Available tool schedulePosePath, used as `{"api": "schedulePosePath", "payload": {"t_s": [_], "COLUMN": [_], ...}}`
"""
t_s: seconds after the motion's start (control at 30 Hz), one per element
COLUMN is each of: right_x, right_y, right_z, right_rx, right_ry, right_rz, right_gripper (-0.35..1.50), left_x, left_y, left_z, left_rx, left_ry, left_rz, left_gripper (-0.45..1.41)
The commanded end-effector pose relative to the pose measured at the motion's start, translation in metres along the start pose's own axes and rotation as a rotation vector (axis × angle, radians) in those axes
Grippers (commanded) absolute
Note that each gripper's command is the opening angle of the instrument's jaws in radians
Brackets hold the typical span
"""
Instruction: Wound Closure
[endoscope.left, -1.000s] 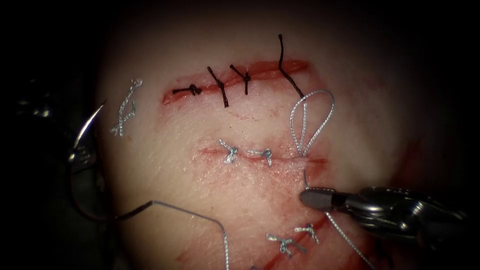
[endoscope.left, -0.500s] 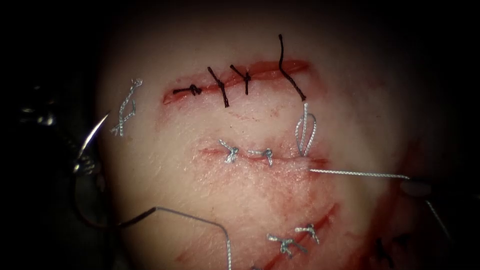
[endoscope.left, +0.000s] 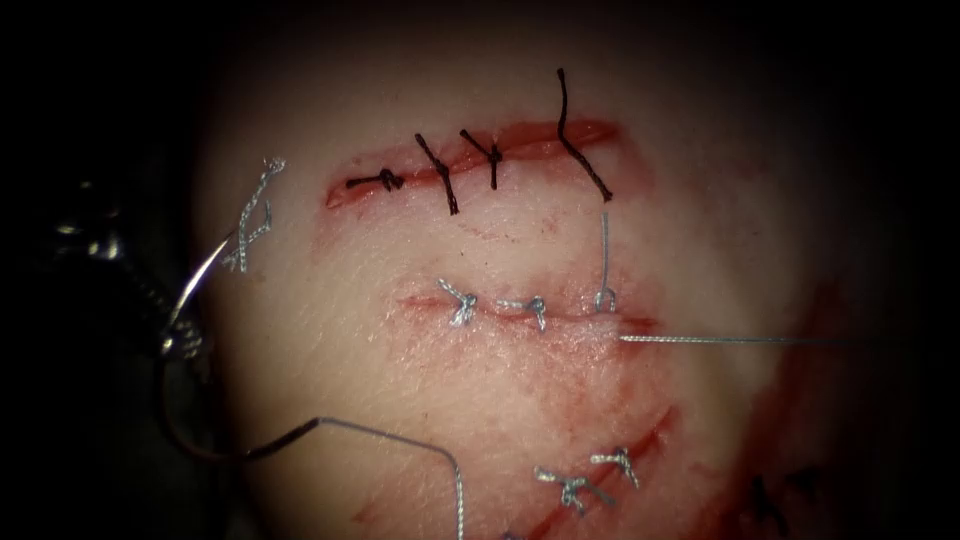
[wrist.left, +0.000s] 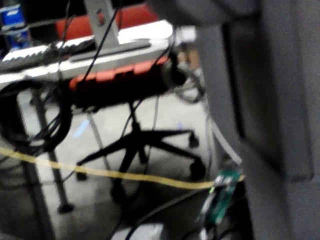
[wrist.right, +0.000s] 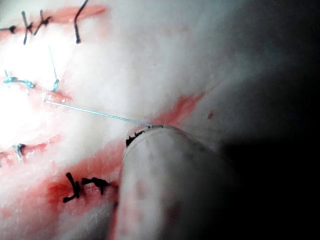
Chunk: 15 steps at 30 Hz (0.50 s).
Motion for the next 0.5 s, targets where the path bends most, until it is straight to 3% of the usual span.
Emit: {"api": "schedulePosePath", "payload": {"t_s": [0.03,0.5], "right_x": [0.0000,-0.0005], "right_y": [0.0001,0.0022], "right_z": [0.0004,-0.0010], "right_rx": [-0.007,-0.025], "right_ry": [-0.003,-0.018], "right_rz": [-0.001,0.004], "right_gripper": [-0.35,-0.35], "left_x": [0.0001,0.0001], "left_y": [-0.0007,-0.0007], "left_z": [0.0002,0.0005], "left_rx": [0.003,0.004], "left_ry": [-0.002,-0.006], "left_rz": [-0.001,0.005], "left_gripper": [-0.45,-0.45]}}
